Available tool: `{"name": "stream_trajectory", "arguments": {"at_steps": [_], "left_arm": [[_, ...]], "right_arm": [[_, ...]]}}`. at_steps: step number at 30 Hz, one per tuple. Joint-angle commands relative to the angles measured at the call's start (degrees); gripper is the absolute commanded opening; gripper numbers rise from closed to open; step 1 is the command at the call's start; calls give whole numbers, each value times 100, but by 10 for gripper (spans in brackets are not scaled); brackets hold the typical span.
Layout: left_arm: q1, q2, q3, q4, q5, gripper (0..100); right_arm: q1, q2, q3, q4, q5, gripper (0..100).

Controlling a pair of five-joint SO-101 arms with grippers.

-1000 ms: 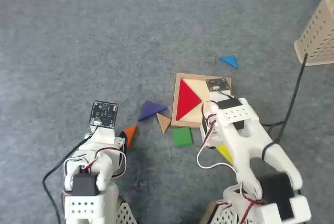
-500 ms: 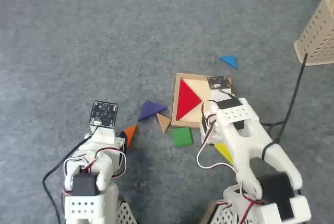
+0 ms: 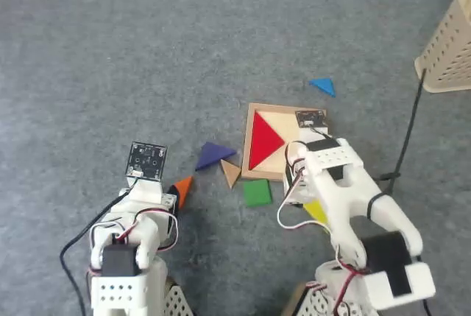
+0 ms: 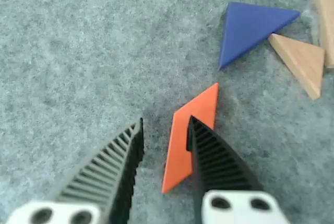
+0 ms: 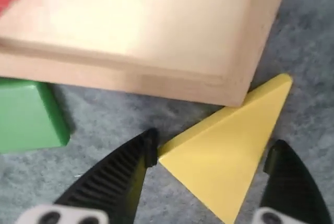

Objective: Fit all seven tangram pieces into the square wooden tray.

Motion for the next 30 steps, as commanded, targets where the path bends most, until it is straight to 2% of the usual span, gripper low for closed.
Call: {"name": "stream_trajectory", "arguments": {"at_steps": [1,6,12,20,28,30], "left_arm": [[9,-88,-31,35,26,133],[0,-88,-31,35,26,133],[0,-88,-31,35,26,133],[0,-88,-31,35,26,133],[0,-88,-31,35,26,133],[0,-88,-31,35,26,133]], "right_arm": [[259,154,-246,-31,-79,328],[277,259,-255,-66,-79,323],[286,251,-264,-48,-79,234],[295,198,-325,180,123,231],[277,-1305,-255,716,264,231],[251,-1675,-141,743,492,231]]}}
